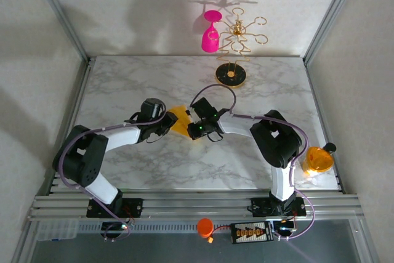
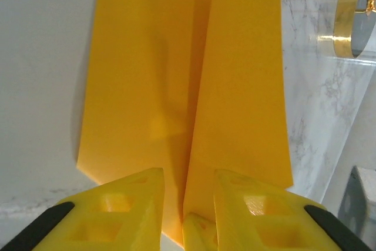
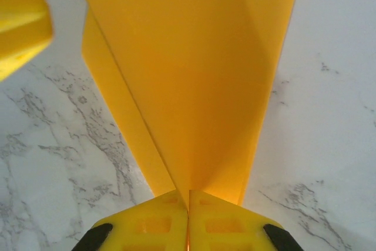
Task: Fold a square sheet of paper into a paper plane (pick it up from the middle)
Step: Fourth fold the wing at the center of the table.
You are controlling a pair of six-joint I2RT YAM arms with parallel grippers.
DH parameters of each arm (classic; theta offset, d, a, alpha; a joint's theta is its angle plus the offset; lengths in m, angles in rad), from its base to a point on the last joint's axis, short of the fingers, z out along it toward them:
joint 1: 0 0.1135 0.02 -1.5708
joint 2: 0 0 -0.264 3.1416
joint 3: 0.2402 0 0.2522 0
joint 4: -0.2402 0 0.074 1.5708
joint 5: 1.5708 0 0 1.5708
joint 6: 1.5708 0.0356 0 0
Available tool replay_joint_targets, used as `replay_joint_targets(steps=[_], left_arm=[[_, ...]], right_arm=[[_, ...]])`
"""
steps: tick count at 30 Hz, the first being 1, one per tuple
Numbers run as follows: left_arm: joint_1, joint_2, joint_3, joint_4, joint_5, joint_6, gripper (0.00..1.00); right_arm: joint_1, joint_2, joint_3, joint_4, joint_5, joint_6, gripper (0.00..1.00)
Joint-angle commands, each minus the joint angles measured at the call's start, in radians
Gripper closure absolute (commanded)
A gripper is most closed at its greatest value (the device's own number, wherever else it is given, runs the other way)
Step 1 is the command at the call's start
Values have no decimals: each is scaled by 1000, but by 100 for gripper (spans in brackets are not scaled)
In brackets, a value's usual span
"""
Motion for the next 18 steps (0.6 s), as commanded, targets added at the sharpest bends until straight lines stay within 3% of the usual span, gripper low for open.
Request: replay_joint_targets(steps=[1, 6, 18], left_arm=[[-5, 41, 7, 63, 20, 54, 71], [-8, 86, 15, 99, 50, 62, 65], [-12, 133, 15, 76, 45, 53, 66]], right_arm=[[-7, -21, 4, -1, -29, -2, 91], [-8, -17, 9, -4, -32, -2, 91], [-10, -20, 21, -5, -18, -23, 85]])
